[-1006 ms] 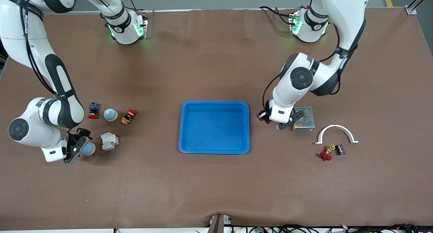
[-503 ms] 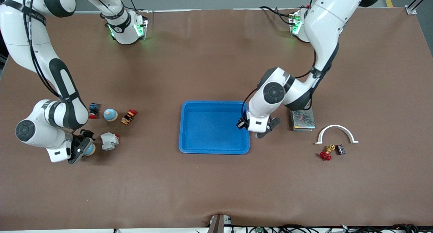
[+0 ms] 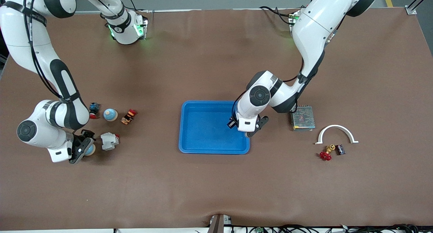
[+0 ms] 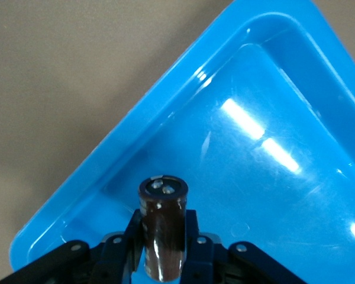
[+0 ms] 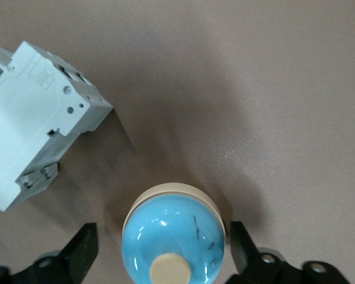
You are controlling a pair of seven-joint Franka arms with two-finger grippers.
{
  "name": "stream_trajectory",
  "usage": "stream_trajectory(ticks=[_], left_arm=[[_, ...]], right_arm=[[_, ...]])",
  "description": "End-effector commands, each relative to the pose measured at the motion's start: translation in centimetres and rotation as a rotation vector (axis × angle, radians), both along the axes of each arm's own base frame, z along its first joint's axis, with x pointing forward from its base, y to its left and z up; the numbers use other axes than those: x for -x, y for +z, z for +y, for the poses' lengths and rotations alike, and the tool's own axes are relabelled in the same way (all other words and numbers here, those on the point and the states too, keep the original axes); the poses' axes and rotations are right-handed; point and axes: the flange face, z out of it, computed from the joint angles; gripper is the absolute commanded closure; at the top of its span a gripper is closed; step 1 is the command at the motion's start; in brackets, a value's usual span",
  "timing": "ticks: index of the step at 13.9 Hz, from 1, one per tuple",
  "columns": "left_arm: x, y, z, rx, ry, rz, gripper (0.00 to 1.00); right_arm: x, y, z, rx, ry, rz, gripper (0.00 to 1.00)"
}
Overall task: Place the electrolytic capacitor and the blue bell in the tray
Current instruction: 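Drop the capacitor into the tray while the right gripper grasps the bell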
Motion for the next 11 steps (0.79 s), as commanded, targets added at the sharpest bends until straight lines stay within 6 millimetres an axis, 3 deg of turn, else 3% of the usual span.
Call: stream_trajectory(ticks=[1, 2, 4, 6, 8, 11], left_arm=[[-0.4, 0.2, -0.3, -0.02, 0.029, -0.003, 0.0], [-0.5, 0.6, -0.3, -0.018, 0.034, -0.008, 0.0], [-1.3, 2.1, 0.3, -0.014, 0.044, -0.027, 0.0], [-2.9, 5.0, 2.7, -0.054, 0.056, -0.062, 0.0], [-4.9, 8.0, 6.1, -0.075, 0.091, -0.077, 0.0], [-7.8, 12.1, 12.8, -0.098, 0.087, -0.1, 0.0]], right_arm=[[-0.1, -0.1, -0.3, -0.011, 0.01, -0.006, 0.34], [-0.1, -0.2, -0.3, -0.012, 0.009, -0.003, 0.41], [-0.1, -0.1, -0.3, -0.016, 0.004, -0.002, 0.46], [-0.2, 0.3, -0.2, -0.015, 0.0, -0.005, 0.46], [-0.5, 1.2, 0.3, -0.018, 0.001, -0.007, 0.46], [-2.3, 5.2, 1.1, -0.038, -0.011, 0.019, 0.46]])
